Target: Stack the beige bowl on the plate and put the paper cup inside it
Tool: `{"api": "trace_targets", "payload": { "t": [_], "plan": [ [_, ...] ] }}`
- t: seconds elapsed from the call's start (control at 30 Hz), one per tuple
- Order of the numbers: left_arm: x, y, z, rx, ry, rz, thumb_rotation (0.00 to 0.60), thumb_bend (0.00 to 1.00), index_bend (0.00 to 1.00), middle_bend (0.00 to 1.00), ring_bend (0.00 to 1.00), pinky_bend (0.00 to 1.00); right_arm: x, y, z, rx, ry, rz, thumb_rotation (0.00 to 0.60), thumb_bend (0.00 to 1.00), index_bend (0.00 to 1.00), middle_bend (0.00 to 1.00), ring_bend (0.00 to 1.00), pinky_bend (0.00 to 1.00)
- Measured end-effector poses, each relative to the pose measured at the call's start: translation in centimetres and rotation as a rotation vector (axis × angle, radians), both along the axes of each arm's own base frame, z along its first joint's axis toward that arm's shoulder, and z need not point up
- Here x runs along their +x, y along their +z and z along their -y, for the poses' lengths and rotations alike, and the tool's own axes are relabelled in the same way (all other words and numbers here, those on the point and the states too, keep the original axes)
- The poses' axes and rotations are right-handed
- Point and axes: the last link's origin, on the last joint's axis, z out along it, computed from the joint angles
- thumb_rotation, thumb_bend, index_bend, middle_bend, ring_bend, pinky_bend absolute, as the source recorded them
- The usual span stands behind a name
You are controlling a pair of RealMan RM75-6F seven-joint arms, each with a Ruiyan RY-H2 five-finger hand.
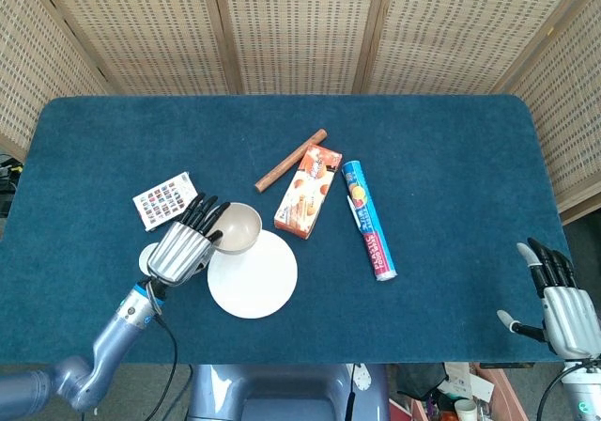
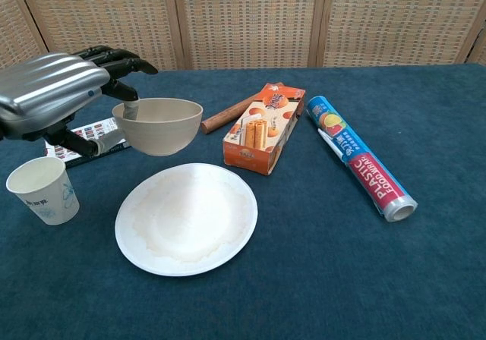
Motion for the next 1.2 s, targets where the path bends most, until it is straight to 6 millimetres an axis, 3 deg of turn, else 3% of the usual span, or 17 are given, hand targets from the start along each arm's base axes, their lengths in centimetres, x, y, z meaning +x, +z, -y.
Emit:
{"api": "trace_targets", "payload": {
  "t": [0.33, 1.2],
  "plan": [
    [-0.7, -1.6, 2.3, -0.061, -0.016, -0.031, 0.6, 0.46, 0.61, 0.11, 0.0, 0.04, 0.2, 0.2, -0.2, -0.009, 0.01, 0.001, 0.6, 0.15, 0.0, 0.0, 0.0, 0.0],
    [-0.4, -6.0, 3.1, -0.102, -0.027, -0.066, 0.6, 0.46, 0.61, 0.11, 0.0, 0.04, 0.3, 0.4, -0.3, -0.017, 0.015, 0.009, 0.6, 0.15, 0.0, 0.0, 0.0, 0.0]
  ]
}}
